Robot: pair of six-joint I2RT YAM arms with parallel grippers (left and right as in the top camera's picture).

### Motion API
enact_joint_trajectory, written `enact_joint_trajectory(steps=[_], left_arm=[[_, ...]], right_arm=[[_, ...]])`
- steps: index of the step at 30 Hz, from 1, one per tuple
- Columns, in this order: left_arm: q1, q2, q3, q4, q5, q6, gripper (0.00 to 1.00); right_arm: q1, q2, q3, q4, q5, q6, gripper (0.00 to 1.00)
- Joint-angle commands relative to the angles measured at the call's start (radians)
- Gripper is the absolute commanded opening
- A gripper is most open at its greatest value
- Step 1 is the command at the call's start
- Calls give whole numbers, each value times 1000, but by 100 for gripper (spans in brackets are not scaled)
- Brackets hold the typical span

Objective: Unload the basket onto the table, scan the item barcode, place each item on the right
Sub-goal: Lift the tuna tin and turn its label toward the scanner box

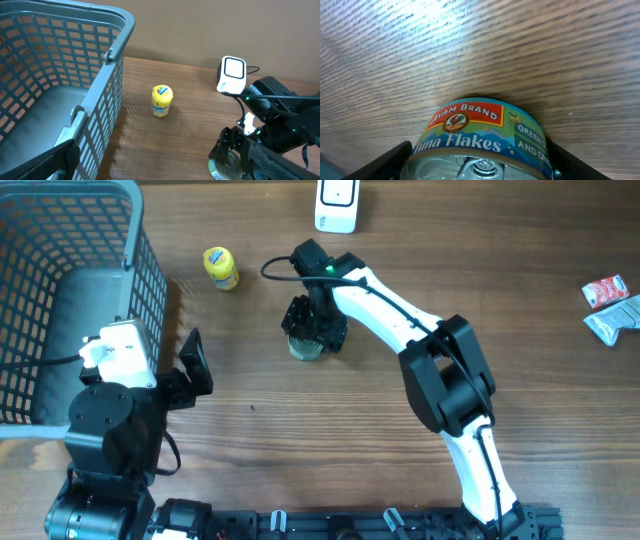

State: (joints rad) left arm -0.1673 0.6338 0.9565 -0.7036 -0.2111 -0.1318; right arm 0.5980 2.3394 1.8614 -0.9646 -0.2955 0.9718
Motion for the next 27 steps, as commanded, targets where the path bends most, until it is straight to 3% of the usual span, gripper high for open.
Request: enact_joint_trajectory(steps=[1,20,27], left_arm=[[2,-1,11,3,1,12,100],[2,-1,11,2,1,12,100],[2,-1,11,2,1,12,100]], right_arm=[[-10,40,-17,-4,47,-56,39],[-53,-61,-8,-51,52,-111,37],[-59,-162,-8,-69,169,-143,38]])
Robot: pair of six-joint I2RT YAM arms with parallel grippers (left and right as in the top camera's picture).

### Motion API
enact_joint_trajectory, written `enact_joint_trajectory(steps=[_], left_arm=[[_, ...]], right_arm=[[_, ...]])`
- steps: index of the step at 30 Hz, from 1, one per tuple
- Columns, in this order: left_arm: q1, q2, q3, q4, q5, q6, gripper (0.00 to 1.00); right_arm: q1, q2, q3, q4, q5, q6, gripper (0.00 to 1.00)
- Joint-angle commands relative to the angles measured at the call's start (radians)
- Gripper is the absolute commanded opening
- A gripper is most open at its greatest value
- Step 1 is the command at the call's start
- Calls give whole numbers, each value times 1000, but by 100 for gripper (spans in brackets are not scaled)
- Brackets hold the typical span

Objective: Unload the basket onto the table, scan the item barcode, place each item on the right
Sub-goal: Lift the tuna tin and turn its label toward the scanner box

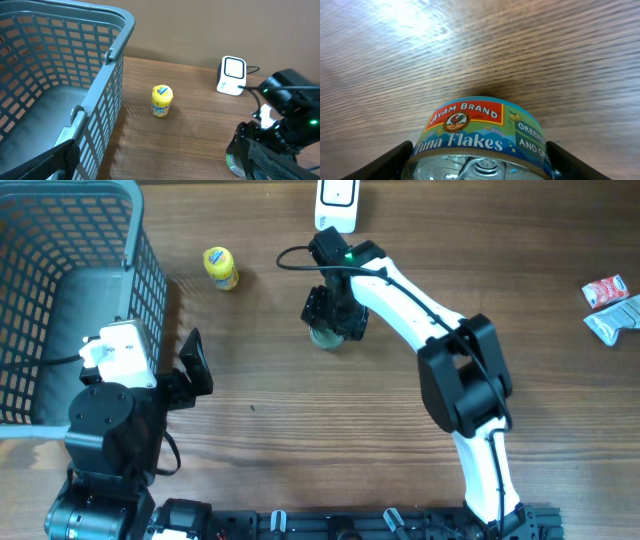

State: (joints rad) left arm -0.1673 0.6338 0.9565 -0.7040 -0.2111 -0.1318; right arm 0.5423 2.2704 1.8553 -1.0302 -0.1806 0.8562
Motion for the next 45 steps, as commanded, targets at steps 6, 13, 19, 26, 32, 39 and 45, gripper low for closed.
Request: enact_joint_trajectory(steps=[6,13,19,26,32,39,45], left_arm=[[2,-1,11,3,1,12,100],[2,-1,11,-1,1,12,100],[2,-1,11,-2,1,12,100],[2,-1,11,-5,1,12,100],[2,-1,11,-5,1,12,100],[2,-1,11,-5,1,12,100],[2,-1,11,-9,1,12,100]], right_arm=[[-6,-135,-2,-31,-20,-19,38],[-47,-137,-2,-102,-227,-82,36],[-107,-137,-2,-174,-444,-201,34],[-160,-137,-2,-243,-633,-289,33],[-171,-137,-2,-250,-811,-305,33],[-171,-137,-2,-271,-1020,-306,32],[-171,-137,-2,-241,-1081,-267,32]])
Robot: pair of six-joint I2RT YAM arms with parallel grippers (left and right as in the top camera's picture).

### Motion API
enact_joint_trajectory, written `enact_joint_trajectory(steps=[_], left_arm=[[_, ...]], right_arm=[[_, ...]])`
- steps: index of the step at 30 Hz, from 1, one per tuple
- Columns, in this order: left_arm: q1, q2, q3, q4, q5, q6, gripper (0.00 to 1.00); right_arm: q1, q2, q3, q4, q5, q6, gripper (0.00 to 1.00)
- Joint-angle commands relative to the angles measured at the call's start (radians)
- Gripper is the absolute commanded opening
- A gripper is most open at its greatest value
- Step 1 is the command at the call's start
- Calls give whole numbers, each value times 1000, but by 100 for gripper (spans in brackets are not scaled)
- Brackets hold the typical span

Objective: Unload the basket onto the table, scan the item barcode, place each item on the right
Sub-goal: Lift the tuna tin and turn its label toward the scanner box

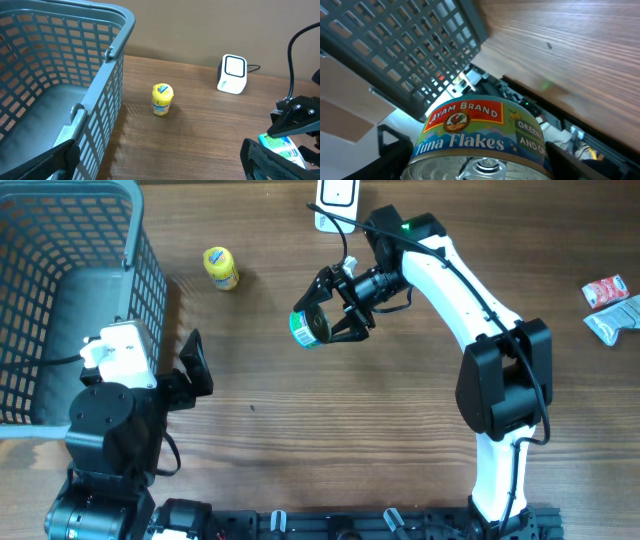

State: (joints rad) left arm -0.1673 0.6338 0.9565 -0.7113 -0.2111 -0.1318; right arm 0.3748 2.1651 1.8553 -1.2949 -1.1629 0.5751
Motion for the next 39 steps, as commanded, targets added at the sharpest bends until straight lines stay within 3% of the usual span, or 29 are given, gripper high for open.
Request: enact_joint_trajectory(steps=[1,9,30,36,39], left_arm=[[2,-1,11,-8,2,12,100],[2,-1,11,-20,2,-7,100],[2,-1,11,-36,1,-7,100],[2,-1,11,-43,1,-7,100],[2,-1,11,-42,1,-7,100]], right_arm=[[-3,-32,-2,46,-119,32,32],[-3,-32,-2,131,-163,110,33],[-3,-32,-2,137,-176,99,34],[-26,-32,-2,150,95,-2,34],[-31,-32,-2,216,127,-67,33]])
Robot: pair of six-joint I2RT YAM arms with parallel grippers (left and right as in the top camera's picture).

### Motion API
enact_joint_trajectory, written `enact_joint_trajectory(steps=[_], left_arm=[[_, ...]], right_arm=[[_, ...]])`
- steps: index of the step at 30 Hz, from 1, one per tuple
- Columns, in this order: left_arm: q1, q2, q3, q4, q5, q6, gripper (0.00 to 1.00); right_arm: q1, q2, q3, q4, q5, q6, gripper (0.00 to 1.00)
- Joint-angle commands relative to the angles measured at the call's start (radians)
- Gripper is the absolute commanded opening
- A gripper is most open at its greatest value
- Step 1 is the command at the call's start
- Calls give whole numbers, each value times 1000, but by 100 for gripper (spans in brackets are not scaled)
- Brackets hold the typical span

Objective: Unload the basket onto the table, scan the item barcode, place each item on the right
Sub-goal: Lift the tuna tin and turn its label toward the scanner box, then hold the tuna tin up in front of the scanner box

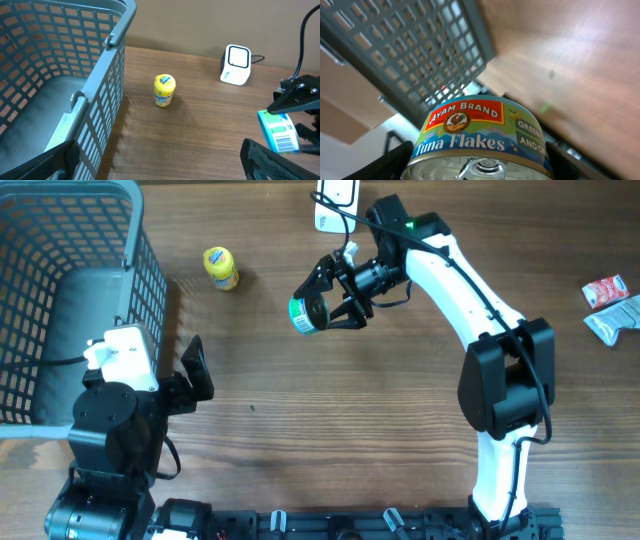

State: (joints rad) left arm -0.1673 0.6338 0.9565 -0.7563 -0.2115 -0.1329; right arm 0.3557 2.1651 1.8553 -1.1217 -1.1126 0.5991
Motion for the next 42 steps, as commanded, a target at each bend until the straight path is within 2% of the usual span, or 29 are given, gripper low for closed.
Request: enact_joint_trajectory(steps=[1,9,23,26,32,37,42], left_arm=[[2,-1,11,3,2,-6,100],[2,-1,11,3,2,-5,100],[2,-1,11,-2,2,-5,100],[2,-1,11,-5,2,-5,100],[2,0,11,-5,2,-6,100],[2,2,11,-9,2,-5,100],[2,2,11,-12,2,-6,100]], right_arm=[[-11,-32,-2,68,111,-106,34],[-11,-32,-2,198,589,-244,34],[-10,-31,-2,574,1068,-423,37],[-10,-29,-2,674,1094,-468,37],[-8,-15,-2,823,1104,-466,36],[-8,13,-2,901,1168,-481,35],[-5,53,-2,995,1168,-491,38]])
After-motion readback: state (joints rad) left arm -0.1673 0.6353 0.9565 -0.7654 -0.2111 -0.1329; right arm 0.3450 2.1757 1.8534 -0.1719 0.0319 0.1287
